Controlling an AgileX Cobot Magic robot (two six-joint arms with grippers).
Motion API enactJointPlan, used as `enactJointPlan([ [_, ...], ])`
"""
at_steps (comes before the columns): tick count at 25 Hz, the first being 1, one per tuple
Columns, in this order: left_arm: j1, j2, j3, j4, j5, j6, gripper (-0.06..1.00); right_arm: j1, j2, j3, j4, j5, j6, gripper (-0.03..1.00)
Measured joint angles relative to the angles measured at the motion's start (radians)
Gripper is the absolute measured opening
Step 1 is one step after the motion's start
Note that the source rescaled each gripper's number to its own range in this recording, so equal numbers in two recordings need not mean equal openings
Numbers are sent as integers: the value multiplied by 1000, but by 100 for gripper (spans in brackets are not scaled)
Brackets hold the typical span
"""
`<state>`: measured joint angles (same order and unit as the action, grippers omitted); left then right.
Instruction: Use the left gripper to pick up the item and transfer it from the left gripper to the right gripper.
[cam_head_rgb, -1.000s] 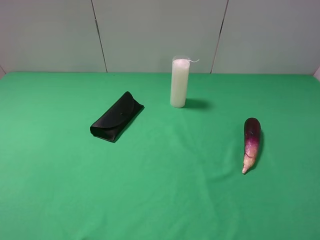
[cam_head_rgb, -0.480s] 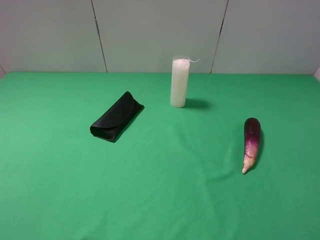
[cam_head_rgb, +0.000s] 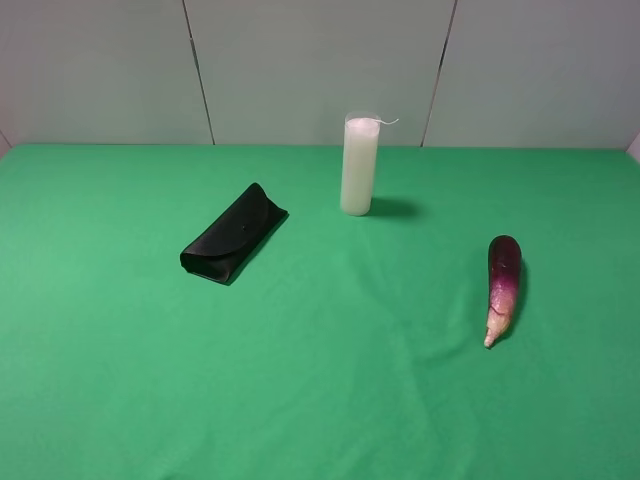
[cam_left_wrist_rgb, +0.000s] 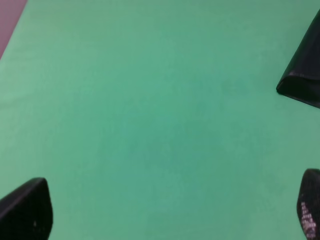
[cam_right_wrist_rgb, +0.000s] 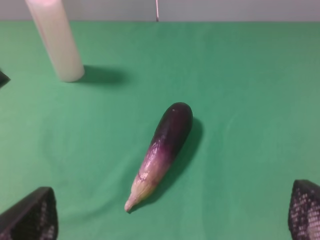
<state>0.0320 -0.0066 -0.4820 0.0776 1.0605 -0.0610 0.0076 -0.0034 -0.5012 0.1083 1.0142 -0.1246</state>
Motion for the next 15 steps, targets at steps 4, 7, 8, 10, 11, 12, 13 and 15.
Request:
enactJointPlan([
  [4, 0, 0, 0, 0, 0, 0, 98, 0, 0, 0, 3, 0, 1, 100],
  [7, 0, 0, 0, 0, 0, 0, 98, 0, 0, 0, 3, 0, 1, 100],
  [8, 0, 0, 0, 0, 0, 0, 98, 0, 0, 0, 4, 0, 1, 100],
  [10, 0, 0, 0, 0, 0, 0, 98, 0, 0, 0, 6, 0, 1, 100],
  [11, 0, 0, 0, 0, 0, 0, 98, 0, 0, 0, 6, 0, 1, 100],
  [12, 0, 0, 0, 0, 0, 0, 98, 0, 0, 0, 6, 0, 1, 100],
  [13, 0, 0, 0, 0, 0, 0, 98, 0, 0, 0, 6, 0, 1, 100],
  [15, 0, 0, 0, 0, 0, 0, 98, 0, 0, 0, 6, 0, 1, 100],
])
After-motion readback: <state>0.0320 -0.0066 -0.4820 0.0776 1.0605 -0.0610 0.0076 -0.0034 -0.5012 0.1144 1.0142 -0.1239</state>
